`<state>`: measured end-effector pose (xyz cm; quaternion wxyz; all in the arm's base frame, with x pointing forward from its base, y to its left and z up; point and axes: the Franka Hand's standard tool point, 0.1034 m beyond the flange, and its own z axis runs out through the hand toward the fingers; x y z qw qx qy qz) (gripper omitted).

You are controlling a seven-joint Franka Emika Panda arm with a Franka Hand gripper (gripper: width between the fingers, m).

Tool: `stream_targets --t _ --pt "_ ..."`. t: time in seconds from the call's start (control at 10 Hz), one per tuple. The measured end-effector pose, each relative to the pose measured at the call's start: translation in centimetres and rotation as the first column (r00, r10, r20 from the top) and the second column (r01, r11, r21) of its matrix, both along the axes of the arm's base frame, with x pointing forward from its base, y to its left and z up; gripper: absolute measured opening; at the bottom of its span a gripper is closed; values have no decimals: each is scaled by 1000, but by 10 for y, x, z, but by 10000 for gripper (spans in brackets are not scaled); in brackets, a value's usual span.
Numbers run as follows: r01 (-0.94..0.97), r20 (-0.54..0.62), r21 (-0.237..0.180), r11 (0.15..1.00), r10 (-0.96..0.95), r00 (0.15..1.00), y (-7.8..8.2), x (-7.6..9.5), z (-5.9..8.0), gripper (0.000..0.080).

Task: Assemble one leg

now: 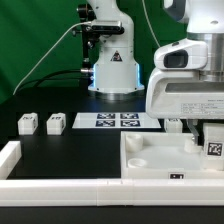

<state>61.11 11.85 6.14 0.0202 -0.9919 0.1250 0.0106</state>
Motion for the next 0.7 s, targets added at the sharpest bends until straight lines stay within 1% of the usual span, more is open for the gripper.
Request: stream_targets --t 0.2,0.3,0.7 --pt "210 -5 -22 977 -210 978 -10 0 1 294" --pt "252 -3 -33 967 -253 968 -15 1 1 294" --pt "250 -3 -33 968 -250 968 -17 1 0 297"
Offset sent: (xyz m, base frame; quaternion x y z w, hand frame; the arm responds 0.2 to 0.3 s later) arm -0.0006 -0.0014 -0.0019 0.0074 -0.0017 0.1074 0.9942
